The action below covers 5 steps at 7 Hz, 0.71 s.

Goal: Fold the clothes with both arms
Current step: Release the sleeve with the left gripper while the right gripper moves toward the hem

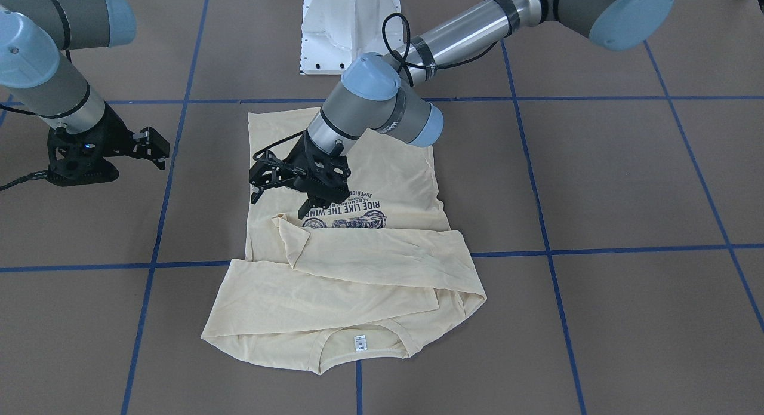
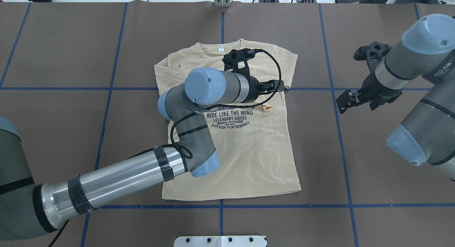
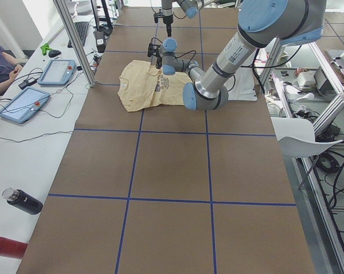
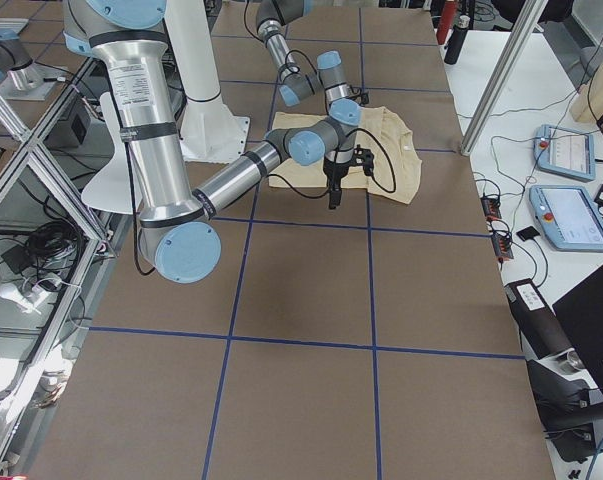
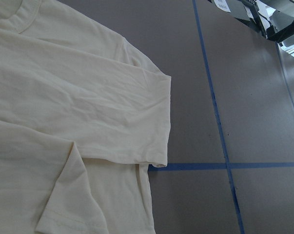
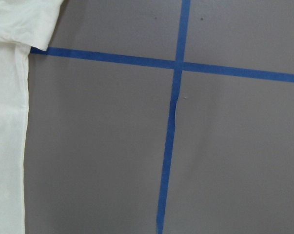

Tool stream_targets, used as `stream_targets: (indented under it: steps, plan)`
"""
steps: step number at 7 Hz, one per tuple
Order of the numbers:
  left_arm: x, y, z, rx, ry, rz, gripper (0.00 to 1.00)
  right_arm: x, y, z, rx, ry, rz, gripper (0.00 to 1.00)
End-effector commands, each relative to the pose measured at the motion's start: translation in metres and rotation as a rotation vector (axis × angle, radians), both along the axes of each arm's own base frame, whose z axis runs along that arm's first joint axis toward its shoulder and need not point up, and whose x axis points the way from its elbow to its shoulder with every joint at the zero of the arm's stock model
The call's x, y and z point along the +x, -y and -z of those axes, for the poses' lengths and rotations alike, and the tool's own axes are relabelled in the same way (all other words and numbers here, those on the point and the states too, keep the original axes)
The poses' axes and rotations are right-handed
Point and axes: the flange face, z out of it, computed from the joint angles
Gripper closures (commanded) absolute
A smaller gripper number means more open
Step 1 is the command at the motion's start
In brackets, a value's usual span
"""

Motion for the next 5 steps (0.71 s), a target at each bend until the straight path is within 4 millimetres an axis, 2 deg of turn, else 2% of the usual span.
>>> stream_targets:
  steps: [1,2,3,4,5]
  plan:
    - [-0.044,-0.003,-0.030,-0.052,0.067,-0.037,0.00,-0.024,-0.018,0.019,-0.011,0.106,-0.069,0.00]
    - [-0.086,-0.011,-0.045,-0.083,0.104,-0.075,0.00,-0.044,-0.039,0.018,-0.023,0.167,-0.076,0.00]
    - [-0.131,-0.035,-0.071,-0.094,0.129,-0.080,0.00,-0.062,-0.061,0.015,-0.034,0.212,-0.073,0.00]
    - [-0.168,-0.057,-0.087,-0.108,0.148,-0.077,0.00,-0.087,-0.084,0.014,-0.072,0.209,-0.089,0.00]
    - [-0.192,-0.073,-0.088,-0.118,0.169,-0.079,0.00,-0.117,-0.106,0.017,-0.066,0.189,-0.101,0.00]
